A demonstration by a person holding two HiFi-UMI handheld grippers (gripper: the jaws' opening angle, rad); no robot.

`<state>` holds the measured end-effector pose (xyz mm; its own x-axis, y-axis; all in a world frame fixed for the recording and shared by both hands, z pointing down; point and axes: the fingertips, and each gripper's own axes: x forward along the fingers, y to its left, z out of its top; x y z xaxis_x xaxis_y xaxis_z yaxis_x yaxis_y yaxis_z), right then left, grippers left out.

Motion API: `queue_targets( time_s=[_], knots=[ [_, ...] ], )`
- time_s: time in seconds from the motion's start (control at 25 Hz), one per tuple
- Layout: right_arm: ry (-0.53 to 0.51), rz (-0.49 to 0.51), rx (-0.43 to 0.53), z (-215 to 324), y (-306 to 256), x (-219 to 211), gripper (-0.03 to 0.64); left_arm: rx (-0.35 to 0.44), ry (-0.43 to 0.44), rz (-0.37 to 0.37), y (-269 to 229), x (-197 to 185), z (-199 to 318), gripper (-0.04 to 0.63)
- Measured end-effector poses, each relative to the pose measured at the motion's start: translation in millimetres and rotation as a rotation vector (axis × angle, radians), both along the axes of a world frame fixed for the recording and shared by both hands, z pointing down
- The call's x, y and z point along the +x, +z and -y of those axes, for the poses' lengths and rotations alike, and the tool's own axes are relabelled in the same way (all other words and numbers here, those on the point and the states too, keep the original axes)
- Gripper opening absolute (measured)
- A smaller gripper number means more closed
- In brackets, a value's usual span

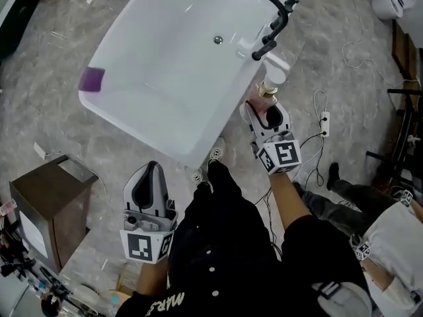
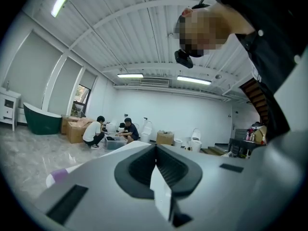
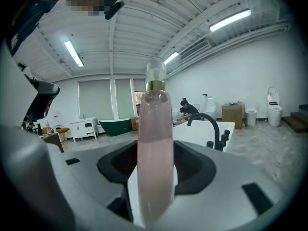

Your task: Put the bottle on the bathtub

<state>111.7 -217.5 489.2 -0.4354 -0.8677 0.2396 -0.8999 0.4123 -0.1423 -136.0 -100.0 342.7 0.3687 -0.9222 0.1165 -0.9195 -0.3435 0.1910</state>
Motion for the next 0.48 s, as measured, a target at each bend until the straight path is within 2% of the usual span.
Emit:
queue_targets(
  time_s=[0.28,0.48],
  knots=[
    [0.023,-0.004,-0.074,28.7,87.0,-1.7,0.225,-0.035,0.018,-0.015,35.9,11.7,15.9,0.011],
    [0.042,-0.028,-0.109,49.5,138.8,-2.0,0.225,-0.096,0.006,-0.016,69.7,6.4,17.9,0.011]
  ],
)
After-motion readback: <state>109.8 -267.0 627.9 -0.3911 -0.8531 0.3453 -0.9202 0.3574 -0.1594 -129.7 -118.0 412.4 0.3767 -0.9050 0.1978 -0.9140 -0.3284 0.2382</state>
